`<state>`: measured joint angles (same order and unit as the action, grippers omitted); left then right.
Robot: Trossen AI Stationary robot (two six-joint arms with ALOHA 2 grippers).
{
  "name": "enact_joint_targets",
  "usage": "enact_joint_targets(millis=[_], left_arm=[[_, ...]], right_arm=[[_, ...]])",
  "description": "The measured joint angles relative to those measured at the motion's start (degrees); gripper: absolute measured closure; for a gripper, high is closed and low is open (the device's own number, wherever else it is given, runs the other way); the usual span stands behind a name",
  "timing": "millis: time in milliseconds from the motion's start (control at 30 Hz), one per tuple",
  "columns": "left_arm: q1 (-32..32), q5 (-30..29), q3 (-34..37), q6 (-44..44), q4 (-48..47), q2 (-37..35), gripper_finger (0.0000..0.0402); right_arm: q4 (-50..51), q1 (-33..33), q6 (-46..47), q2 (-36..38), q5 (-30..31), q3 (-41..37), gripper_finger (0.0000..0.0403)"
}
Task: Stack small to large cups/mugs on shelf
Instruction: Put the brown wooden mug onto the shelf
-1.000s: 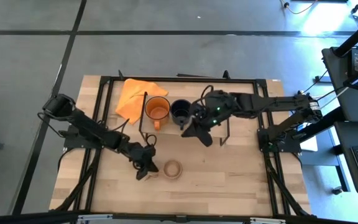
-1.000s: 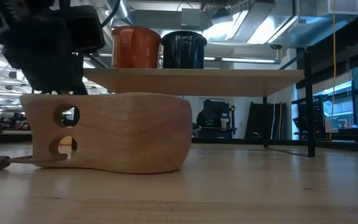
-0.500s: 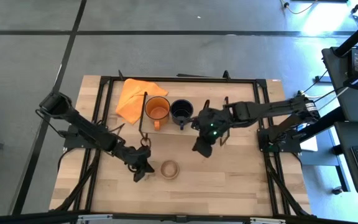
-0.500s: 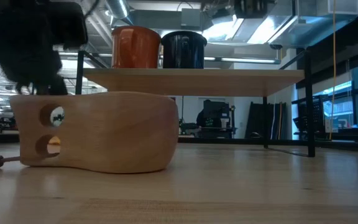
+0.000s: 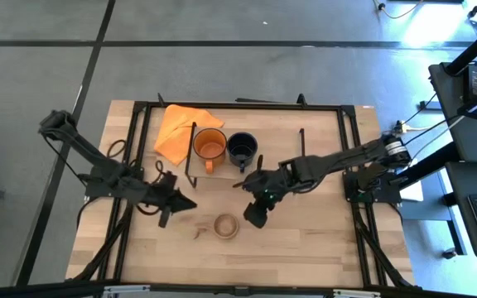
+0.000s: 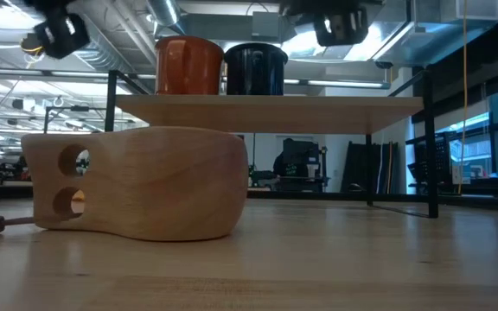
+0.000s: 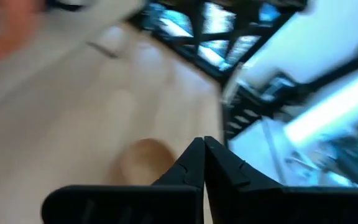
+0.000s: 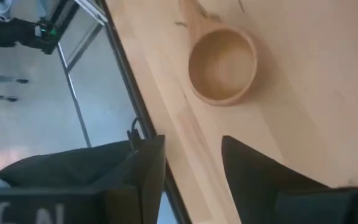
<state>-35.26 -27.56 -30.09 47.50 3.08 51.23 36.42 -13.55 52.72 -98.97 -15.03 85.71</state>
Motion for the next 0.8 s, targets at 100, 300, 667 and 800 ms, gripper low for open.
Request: enact_joint_targets(millis=[100, 300, 667, 800], left_arm=[[-1.7, -5.3, 0.0, 5.6, -8.0, -2.8, 0.0401], [-4.5, -6.2, 0.0, 19.3, -23.3, -4.5, 0.0401], [-10.9, 10.8, 0.0, 27.4, -44.6, -4.4, 0.0401], [-14.0, 11.7, 0.0, 24.0, -46.1, -4.4, 0.0401]], right_arm=[[0.4, -1.1, 2.3, -1.4, 0.0, 0.0, 0.0247], [0.1, -5.2, 8.6, -2.3, 10.6, 0.0, 0.0249], [-14.9, -7.4, 32.3, -12.9, 22.8, 0.0, 0.0249], [-15.1, -7.4, 38.9, -17.1, 23.0, 0.0, 0.0249]])
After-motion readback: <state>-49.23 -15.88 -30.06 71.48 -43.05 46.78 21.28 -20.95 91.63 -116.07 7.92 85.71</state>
